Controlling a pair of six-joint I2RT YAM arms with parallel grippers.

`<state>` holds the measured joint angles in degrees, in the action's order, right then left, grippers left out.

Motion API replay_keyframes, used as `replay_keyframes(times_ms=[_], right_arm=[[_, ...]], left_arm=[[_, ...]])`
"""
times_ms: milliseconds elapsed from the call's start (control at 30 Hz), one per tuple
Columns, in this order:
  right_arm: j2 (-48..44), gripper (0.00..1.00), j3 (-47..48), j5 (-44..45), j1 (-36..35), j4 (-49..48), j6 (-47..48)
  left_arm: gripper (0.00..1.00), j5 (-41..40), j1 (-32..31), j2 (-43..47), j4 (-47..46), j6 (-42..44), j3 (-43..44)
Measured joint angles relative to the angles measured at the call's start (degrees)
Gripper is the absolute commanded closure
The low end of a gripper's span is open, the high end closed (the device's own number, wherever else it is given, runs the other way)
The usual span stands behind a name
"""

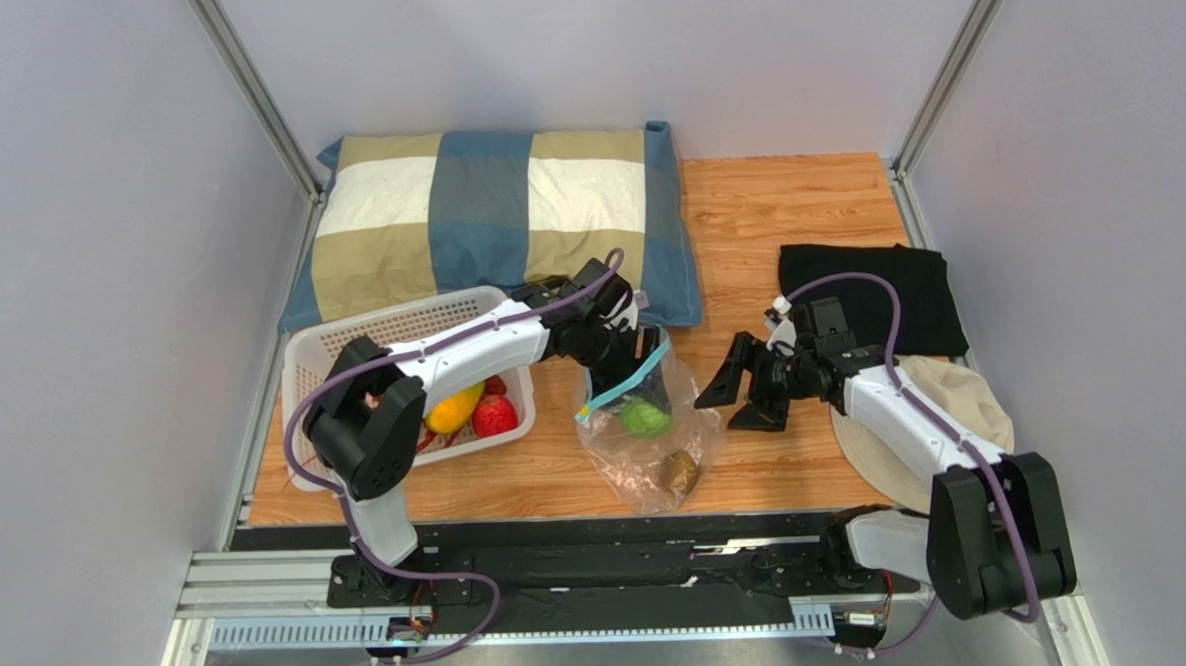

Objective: Open the zip-top bag and remove the fake food

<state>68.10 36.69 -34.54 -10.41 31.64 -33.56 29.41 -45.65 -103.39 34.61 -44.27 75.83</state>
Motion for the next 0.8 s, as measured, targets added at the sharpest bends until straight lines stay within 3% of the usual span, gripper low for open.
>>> replay_keyframes(times_ms=[100, 233, 433, 533, 600, 700, 800], right_arm=[[3.08, 0.78, -0.90, -1.75, -0.02, -5.55, -1.55], [4.15, 0.83, -0.83, -1.09, -0.02, -7.91, -2.21], [8.76, 0.85, 4.92, 3.61, -0.02, -4.83, 1.09], [12.79, 0.77, 10.34, 6.10, 0.00, -2.56, 3.98], [14.91, 0.61, 14.40, 7.80, -0.02, -0.22, 5.86], [16.50, 0.41, 20.50, 10.75, -0.02, 4.39, 8.50], [16.63, 0.26, 26.34, 13.84, -0.39, 10.12, 10.62]], left_arm=[[1.00, -0.59, 0.04, 2.40, 1.95, 0.79, 0.00], [1.00, -4.48, 0.11, 5.22, 5.88, 2.45, 0.79], [1.00, -18.27, 0.72, 14.71, 14.75, 5.79, 1.07], [1.00, -24.02, 2.49, 24.22, 18.49, 7.50, 0.48], [1.00, -26.47, 5.68, 31.10, 20.17, 8.44, -0.15], [1.00, -27.85, 15.06, 38.16, 21.24, 9.60, -1.46], [1.00, -27.71, 24.57, 38.99, 21.55, 10.23, -2.69]])
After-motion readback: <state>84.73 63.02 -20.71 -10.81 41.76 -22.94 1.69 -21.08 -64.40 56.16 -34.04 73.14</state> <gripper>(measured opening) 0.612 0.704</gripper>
